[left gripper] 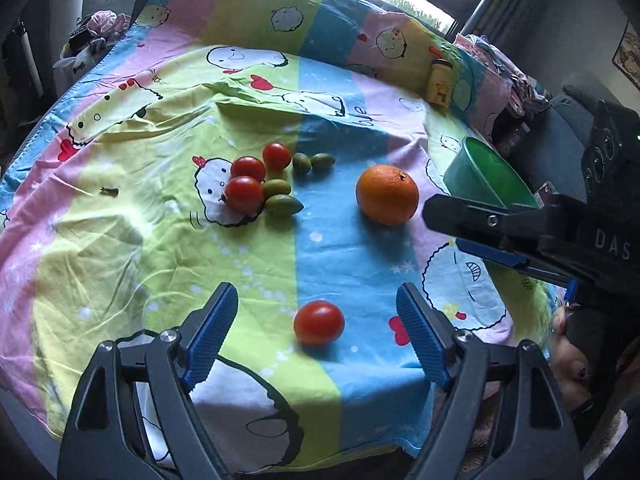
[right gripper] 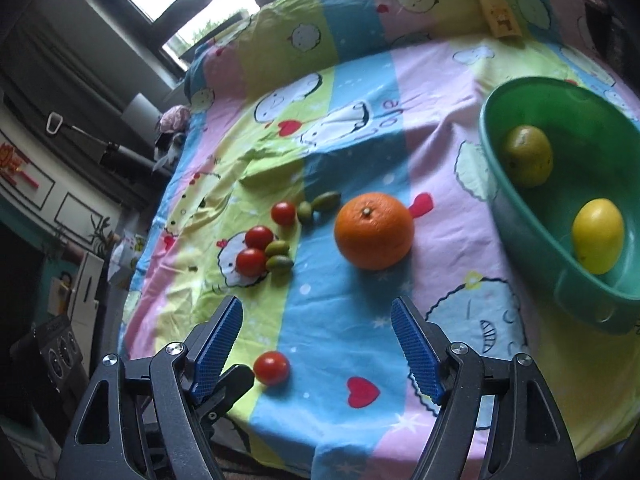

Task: Organize fruits
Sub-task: 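Move both tools down toward the red cherry tomatoes on the sheet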

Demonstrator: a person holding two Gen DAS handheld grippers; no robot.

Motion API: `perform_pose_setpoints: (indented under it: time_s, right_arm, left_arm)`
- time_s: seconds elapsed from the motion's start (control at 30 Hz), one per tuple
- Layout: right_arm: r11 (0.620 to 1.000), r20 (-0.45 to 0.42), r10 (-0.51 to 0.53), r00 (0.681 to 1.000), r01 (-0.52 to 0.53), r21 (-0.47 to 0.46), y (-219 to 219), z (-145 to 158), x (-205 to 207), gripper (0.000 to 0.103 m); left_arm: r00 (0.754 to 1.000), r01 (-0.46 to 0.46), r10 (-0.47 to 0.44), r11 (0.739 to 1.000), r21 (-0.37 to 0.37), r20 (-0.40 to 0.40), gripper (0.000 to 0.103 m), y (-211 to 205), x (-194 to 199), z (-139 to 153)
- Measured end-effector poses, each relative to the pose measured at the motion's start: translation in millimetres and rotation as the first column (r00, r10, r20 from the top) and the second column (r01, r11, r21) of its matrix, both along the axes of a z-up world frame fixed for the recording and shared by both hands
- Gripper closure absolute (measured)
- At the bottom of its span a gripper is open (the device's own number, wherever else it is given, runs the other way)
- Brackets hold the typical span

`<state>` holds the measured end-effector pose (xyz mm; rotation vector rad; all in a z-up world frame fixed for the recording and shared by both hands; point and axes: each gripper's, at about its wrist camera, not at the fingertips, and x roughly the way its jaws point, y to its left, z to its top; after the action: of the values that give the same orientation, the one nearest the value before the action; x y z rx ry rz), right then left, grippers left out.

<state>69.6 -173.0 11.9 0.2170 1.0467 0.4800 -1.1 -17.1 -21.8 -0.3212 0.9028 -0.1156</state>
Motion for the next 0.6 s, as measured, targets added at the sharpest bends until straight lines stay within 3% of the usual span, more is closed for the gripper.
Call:
perform_pose_setpoints:
  time_s: [0.17,0.37,0.53,0.6]
  right_arm:
    - [0.999,-0.07,0.053,0.996,-0.052,0.015,15,-18,1,0.026]
    - [0.996,-0.058,0.086,0.995,-0.084,0.029,29,-15,10,0.026]
    - [0.995,-0.046,0.104,0.994,-0.104,0.006,52,-8,39,0.052]
    - [0.993,-0.035,0.119,0.992,-0.119,-0.014,66,-7,53,0.055]
  left_arm:
    - [0.999,0.026,-0.027,1.0,-0.01,-0.027,0.027,-5,2,-7]
    - [0.997,0.029,-0.034,0.997,-0.069,-0.065,0.042,-1,4,-15]
    - [0.996,0.018,-0.028,0.993,-0.118,-0.089,0.061,4,6,-20]
    - [0.994,0.016,-0.031,0.99,-0.142,-0.108,0.063,6,7,-23]
